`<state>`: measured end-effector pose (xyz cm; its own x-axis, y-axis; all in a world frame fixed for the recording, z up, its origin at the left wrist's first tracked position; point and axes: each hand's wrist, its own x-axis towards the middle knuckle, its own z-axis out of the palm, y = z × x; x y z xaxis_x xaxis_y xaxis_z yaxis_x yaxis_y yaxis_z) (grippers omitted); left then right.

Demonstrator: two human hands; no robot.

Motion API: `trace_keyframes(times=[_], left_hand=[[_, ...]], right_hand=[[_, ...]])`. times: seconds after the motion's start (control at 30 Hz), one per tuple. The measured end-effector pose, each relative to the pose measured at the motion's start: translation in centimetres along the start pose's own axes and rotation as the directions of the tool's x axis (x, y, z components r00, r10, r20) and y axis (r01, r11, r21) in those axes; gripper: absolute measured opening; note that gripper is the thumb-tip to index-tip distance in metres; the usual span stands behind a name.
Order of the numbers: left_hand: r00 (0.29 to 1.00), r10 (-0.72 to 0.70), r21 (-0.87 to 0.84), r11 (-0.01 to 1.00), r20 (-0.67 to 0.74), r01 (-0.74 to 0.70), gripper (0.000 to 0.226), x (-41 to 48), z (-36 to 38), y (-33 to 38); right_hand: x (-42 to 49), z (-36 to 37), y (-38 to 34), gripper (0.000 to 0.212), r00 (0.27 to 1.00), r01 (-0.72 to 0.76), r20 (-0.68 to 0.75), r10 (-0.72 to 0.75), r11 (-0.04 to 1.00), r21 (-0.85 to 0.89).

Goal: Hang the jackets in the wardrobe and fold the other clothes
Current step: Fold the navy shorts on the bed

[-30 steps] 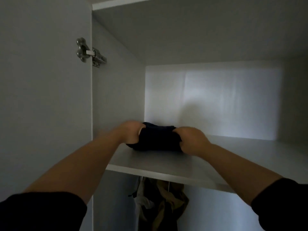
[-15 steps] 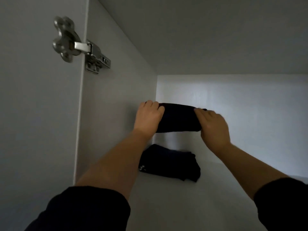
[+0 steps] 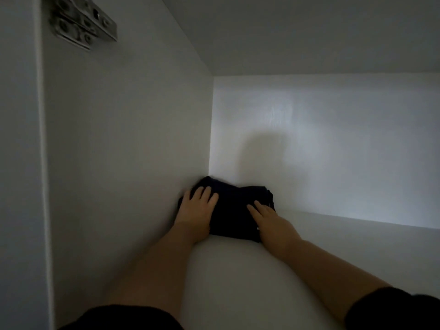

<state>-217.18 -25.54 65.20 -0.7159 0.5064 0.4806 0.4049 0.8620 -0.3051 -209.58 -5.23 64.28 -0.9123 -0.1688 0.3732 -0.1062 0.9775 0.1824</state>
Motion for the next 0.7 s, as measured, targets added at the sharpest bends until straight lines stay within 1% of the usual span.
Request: trace_keyframes(times=[0.03, 0.07, 0.13, 0.17, 0.23, 0.3, 0.33, 0.4, 0.53, 0.7], left_hand=[[0.996, 0.085, -0.018, 0.996, 0.01, -0.085, 0.079, -0.2, 0.0, 0.4], [0.99, 0.135, -0.056, 0.99, 0.039, -0.132, 0.081, -0.3, 0.0, 0.8], [0.984, 0.125, -0.116, 0.987, 0.127, -0.11, 0.081, 0.1, 0.1, 1.6], [0.983, 0.104, -0.104, 0.991, 0.151, -0.089, 0.081, 0.3, 0.0, 1.9], [0.98, 0.085, -0.049, 0.996, 0.178, -0.077, 0.081, 0.4, -0.6, 2.5], [0.98, 0.085, -0.094, 0.993, 0.181, -0.069, 0.081, -0.2, -1.5, 3.5], [0.983, 0.094, -0.137, 0.988, 0.159, -0.072, 0.081, -0.6, -2.3, 4.2], [0.986, 0.145, -0.194, 0.973, 0.087, -0.126, 0.08, -1.7, -4.1, 6.2], [0.957, 0.266, -0.204, 0.936, -0.115, -0.285, 0.078, -4.3, -9.3, 11.2], [0.913, 0.312, -0.302, 0.872, -0.265, -0.385, 0.075, -9.3, -17.1, 18.9]], right_hand=[[0.0, 0.1, 0.0, 0.072, 1.0, 0.0, -0.002, 0.0, 1.0, -0.01], [0.1, 0.1, 0.1, 0.071, 1.0, 0.004, -0.003, -0.004, 1.0, -0.02], [0.2, 0.1, 0.3, 0.07, 1.0, 0.008, 0.003, -0.007, 0.999, -0.034], [0.1, 0.1, 0.4, 0.069, 1.0, 0.003, 0.013, -0.002, 0.999, -0.04], [-0.5, -0.4, 0.5, 0.066, 0.999, -0.013, 0.049, 0.015, 0.999, -0.045], [-1.9, -1.3, 0.5, 0.065, 0.993, -0.065, 0.095, 0.066, 0.998, -0.018], [-2.8, -1.9, 0.6, 0.066, 0.989, -0.102, 0.109, 0.101, 0.995, 0.003], [-5.2, -3.4, 0.9, 0.067, 0.982, -0.157, 0.106, 0.155, 0.988, 0.012], [-12.4, -7.4, 2.5, 0.064, 0.961, -0.265, 0.037, 0.272, 0.954, -0.142], [-24.8, -13.7, 4.0, 0.061, 0.872, -0.487, -0.087, 0.482, 0.835, -0.255]])
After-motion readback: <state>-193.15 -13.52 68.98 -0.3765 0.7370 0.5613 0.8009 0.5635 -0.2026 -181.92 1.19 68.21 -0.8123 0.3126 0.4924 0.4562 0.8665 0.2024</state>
